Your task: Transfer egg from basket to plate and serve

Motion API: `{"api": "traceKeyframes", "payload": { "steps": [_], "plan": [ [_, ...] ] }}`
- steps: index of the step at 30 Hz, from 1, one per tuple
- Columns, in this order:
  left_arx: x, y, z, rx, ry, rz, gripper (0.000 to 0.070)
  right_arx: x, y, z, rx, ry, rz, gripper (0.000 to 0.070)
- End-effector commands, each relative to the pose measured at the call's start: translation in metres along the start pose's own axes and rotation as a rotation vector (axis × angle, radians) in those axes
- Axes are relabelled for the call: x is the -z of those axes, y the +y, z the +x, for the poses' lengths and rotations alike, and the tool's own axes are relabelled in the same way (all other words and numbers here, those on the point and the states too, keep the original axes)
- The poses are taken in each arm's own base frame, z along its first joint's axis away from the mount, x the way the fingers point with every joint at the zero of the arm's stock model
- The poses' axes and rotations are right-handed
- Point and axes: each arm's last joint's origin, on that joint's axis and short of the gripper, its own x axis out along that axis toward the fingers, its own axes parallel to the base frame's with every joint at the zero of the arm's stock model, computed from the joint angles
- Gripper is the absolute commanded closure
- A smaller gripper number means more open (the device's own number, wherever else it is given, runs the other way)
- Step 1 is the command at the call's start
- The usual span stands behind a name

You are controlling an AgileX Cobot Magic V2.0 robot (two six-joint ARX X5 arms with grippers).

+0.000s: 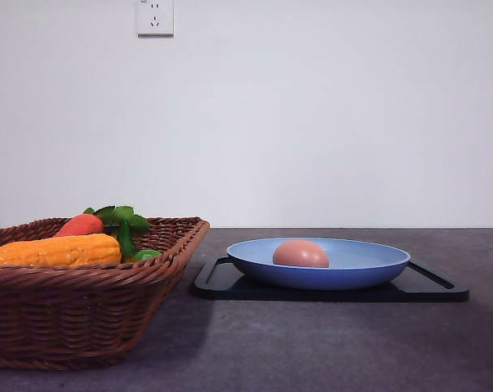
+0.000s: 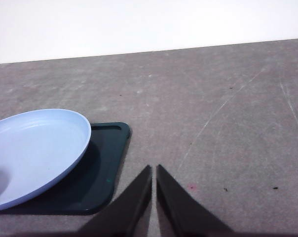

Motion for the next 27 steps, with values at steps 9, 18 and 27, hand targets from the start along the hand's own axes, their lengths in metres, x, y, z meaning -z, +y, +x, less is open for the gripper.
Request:
{"api": "traceKeyframes", "payload": {
  "steps": [9,18,27],
  "plan": [
    [0.0079,0.0012,0.0008,-0.01,0.057,0.006,0.07,0.0002,0.0,0.0003,0.001,-0.007,0.015,0.07],
    [0.0079,0.0012,0.0008,-0.01,0.057,0.006,0.07,0.0002,0.0,0.0003,0.001,-0.007,0.015,0.07],
    [0.0079,0.0012,0.0008,-0.01,0.057,0.006,0.07,0.0002,0.0,0.0003,0.001,-0.007,0.015,0.07]
  ]
}}
